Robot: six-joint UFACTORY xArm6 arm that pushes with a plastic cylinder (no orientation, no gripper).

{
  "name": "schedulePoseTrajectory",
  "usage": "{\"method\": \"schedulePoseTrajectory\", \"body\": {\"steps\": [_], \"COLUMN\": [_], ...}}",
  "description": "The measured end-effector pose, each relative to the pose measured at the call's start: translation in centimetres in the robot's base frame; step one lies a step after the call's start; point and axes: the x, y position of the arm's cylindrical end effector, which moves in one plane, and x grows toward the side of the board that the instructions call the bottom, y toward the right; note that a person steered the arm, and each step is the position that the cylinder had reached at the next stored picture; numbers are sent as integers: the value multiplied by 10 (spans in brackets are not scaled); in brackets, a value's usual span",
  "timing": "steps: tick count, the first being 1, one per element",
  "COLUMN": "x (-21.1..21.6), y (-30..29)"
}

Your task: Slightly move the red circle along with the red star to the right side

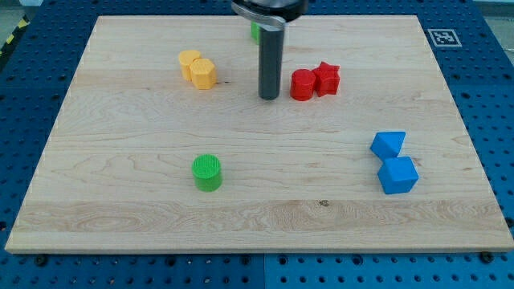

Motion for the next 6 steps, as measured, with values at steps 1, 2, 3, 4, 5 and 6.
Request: {"method": "schedulePoseTrajectory", "body": {"steps": [1, 2, 3, 4, 5, 6], "x": [-26, -33, -28, -25, -13, -4], "y": [-6, 9, 20, 21, 21, 28]}}
